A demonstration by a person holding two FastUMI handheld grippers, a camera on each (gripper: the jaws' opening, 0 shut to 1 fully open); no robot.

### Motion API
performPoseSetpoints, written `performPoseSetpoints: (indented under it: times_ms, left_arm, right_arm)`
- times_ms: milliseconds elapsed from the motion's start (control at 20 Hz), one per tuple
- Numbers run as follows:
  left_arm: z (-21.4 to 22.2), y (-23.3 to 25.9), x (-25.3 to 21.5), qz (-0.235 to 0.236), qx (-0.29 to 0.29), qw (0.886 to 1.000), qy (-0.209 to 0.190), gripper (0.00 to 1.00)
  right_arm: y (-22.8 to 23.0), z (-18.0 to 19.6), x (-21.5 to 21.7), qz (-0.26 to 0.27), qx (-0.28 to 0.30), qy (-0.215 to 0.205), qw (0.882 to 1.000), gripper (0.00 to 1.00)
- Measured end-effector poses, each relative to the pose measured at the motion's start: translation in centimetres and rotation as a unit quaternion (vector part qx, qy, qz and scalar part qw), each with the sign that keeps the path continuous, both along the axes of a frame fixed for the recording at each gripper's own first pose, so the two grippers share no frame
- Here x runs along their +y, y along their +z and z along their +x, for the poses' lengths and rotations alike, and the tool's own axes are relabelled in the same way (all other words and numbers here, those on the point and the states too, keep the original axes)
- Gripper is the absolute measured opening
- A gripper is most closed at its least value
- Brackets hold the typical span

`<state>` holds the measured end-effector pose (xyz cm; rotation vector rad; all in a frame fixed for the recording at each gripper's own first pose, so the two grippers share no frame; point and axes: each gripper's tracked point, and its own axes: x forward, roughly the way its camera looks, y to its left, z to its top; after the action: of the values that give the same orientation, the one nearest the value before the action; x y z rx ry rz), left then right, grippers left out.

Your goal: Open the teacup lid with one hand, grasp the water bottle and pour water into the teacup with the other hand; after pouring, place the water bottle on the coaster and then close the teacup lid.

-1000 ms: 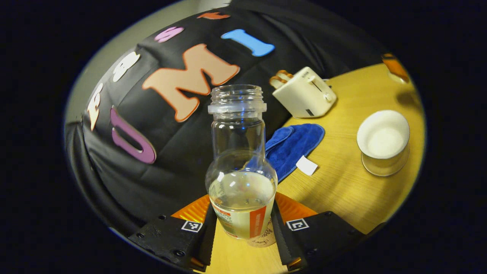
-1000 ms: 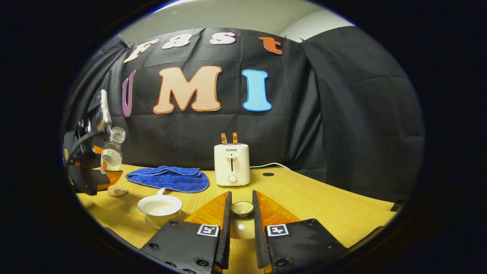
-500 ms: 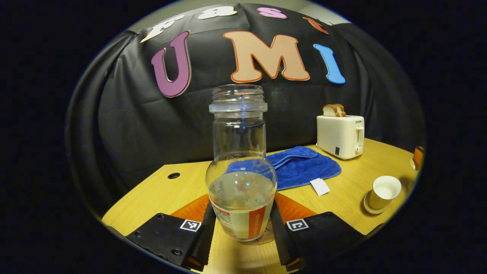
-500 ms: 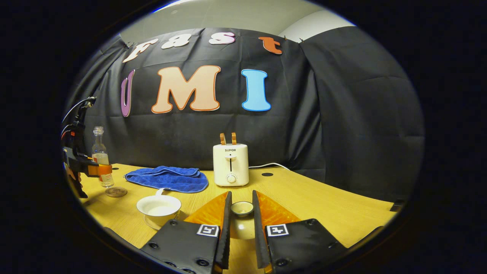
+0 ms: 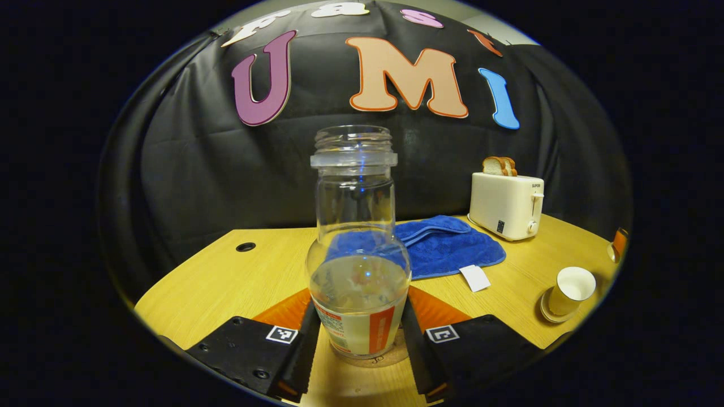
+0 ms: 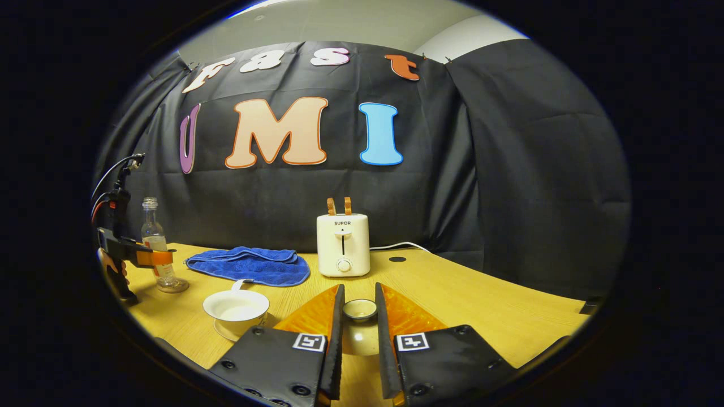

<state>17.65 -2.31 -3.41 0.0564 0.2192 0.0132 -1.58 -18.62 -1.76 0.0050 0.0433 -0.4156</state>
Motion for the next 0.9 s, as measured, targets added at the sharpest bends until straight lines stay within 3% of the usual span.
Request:
performPoseSetpoints:
  times_ms: [550, 750, 900]
  left_arm:
    - [0.0, -0.7, -0.2, -0.014, 0.014, 1.0, -0.001, 0.73]
    - [-0.4, -0.1, 0.1, -0.017, -0.002, 1.0, 0.006, 0.89]
    - [-0.9, 1.0, 0.3, -0.006, -0.038, 0.999, 0.012, 0.9]
  right_arm:
    - [-0.1, 0.1, 0.1, 0.0, -0.001, 0.001, 1.0, 0.3]
    - [0.0, 0.2, 0.3, 0.001, -0.001, 0.009, 1.0, 0.31]
    - [0.0, 0.4, 0.6, 0.001, 0.0, 0.019, 1.0, 0.3]
